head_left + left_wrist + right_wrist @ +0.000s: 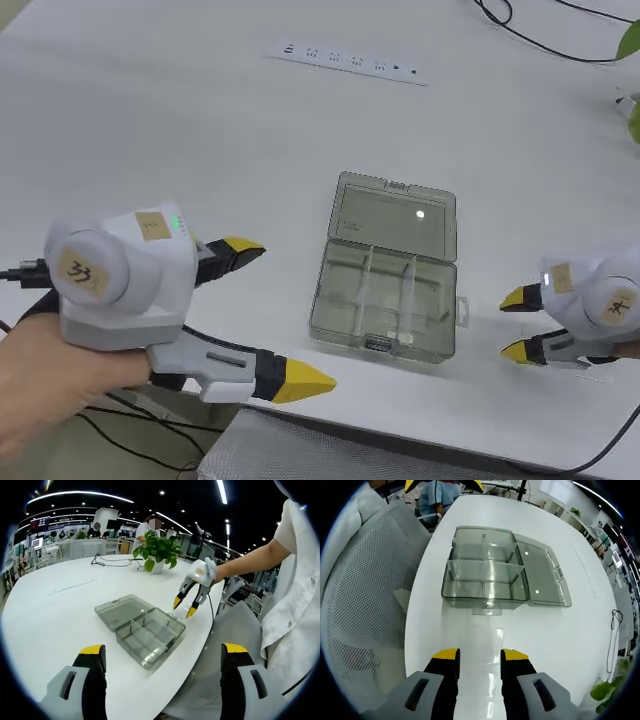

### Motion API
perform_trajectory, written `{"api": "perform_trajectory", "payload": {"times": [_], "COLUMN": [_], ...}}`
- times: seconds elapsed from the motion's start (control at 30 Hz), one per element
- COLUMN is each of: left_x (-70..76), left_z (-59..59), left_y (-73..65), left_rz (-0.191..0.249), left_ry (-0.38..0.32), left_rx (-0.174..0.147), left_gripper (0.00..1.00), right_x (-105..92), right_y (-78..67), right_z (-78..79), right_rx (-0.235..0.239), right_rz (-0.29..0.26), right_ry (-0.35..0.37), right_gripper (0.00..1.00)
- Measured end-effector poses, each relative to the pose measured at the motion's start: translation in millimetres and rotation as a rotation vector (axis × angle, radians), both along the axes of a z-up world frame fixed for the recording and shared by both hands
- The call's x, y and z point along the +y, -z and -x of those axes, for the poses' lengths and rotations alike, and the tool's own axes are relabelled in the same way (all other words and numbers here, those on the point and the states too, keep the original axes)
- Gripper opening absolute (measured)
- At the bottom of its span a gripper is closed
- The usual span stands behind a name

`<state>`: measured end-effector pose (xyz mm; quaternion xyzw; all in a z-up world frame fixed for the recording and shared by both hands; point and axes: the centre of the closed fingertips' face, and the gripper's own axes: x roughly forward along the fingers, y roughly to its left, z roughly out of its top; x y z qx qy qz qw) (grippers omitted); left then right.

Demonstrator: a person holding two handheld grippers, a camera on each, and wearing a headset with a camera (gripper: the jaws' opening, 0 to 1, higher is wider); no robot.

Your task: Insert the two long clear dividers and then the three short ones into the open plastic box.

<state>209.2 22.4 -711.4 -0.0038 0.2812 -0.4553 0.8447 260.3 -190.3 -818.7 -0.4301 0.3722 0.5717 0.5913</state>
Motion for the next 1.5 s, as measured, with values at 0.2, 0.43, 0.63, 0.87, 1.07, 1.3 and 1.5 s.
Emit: {"api": "perform_trajectory", "payload": {"times": [0.2, 0.43, 0.63, 0.87, 1.07, 1.3, 1.5], "left_x": [-7.4, -26.0, -48.0, -75.1, -99.8, -118.8, -126.1], "left_z": [-4.8, -11.0, -13.3, -14.9, -12.8, -8.6, -10.0], "left_y": [-8.3, -25.9, -40.4, -56.0, -55.1, -50.1, -48.8], "left_rz": [0.025, 0.110, 0.202, 0.312, 0.367, 0.401, 0.424], "left_ry": [-0.005, -0.026, -0.035, -0.024, -0.025, -0.004, 0.005], "left_rx": [0.002, 0.036, 0.121, 0.197, 0.303, 0.378, 0.405], "left_gripper": [0.95, 0.89, 0.80, 0.64, 0.49, 0.35, 0.20], "right_x": [8.8, 25.6, 40.0, 53.6, 67.4, 75.5, 81.4], "right_y": [-36.5, -78.3, -103.9, -125.4, -140.8, -150.4, -154.5], "right_z": [5.3, 17.8, 29.2, 37.1, 42.0, 44.8, 49.6], "right_rx": [-0.072, -0.147, -0.190, -0.235, -0.262, -0.286, -0.296], "right_rz": [-0.039, -0.080, -0.115, -0.135, -0.155, -0.160, -0.160], "right_ry": [0.013, 0.033, 0.031, 0.020, 0.008, -0.009, -0.030], "right_gripper": [0.33, 0.33, 0.33, 0.33, 0.33, 0.33, 0.33]}}
